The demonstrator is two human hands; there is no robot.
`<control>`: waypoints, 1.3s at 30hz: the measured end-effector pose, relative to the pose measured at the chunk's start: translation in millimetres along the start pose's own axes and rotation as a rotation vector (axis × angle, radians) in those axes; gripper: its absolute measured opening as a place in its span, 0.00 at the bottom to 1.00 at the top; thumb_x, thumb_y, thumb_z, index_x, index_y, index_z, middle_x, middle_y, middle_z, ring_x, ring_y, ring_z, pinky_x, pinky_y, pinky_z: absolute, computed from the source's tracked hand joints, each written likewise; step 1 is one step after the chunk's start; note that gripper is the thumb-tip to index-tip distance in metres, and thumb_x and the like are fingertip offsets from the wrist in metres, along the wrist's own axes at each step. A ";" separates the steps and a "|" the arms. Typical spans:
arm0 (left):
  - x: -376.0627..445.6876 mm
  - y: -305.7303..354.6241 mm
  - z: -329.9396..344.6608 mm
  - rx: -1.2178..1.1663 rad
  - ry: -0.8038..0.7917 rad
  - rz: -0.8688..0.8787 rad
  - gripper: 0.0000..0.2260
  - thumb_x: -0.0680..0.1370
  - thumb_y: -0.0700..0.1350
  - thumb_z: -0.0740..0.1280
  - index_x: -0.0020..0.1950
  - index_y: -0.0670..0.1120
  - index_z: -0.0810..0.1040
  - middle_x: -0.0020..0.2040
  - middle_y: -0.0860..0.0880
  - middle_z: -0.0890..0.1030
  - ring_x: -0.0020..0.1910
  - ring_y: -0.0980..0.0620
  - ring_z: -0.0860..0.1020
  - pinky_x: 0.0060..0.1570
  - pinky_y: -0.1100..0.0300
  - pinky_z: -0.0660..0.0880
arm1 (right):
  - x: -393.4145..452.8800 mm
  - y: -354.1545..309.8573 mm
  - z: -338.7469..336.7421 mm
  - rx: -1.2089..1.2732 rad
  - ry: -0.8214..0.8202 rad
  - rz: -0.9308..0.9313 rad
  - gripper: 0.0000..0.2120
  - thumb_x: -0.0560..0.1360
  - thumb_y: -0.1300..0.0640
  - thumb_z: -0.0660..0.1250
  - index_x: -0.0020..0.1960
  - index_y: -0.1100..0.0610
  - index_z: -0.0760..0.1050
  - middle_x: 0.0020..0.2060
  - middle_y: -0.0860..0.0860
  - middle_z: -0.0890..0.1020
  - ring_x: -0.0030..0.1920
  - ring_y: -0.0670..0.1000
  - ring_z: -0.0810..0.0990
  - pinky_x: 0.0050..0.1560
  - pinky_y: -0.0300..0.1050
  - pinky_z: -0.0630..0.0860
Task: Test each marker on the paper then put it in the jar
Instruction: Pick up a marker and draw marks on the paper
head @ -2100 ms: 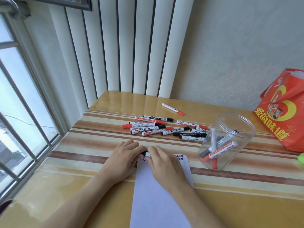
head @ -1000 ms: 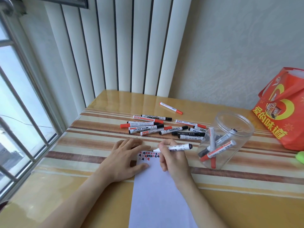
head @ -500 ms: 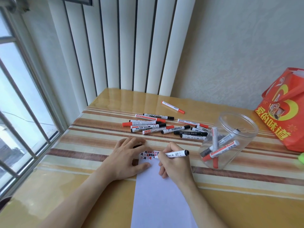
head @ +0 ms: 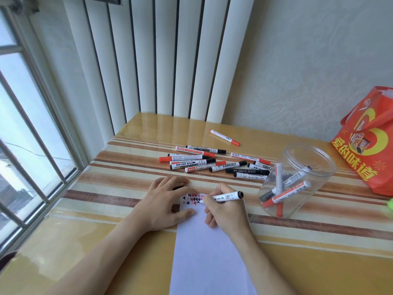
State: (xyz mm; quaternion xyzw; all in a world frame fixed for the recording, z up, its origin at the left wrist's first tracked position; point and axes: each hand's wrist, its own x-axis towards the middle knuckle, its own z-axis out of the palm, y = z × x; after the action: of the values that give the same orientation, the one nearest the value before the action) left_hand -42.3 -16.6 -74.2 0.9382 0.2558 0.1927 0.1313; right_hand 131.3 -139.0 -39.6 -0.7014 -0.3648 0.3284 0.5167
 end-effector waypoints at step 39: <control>2.2 -6.7 4.1 -0.077 0.161 -0.107 0.12 0.80 0.46 0.61 0.61 0.49 0.78 0.60 0.53 0.75 0.60 0.50 0.74 0.59 0.49 0.74 | -1.4 2.9 -3.8 0.107 -0.007 -0.067 0.10 0.77 0.64 0.69 0.40 0.59 0.70 0.28 0.56 0.79 0.24 0.55 0.75 0.25 0.41 0.66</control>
State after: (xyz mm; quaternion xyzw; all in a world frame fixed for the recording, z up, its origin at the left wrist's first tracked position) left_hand -41.6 -10.5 -79.5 0.8990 0.3074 0.2698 0.1564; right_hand 134.3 -142.6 -41.3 -0.6591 -0.3721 0.3323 0.5628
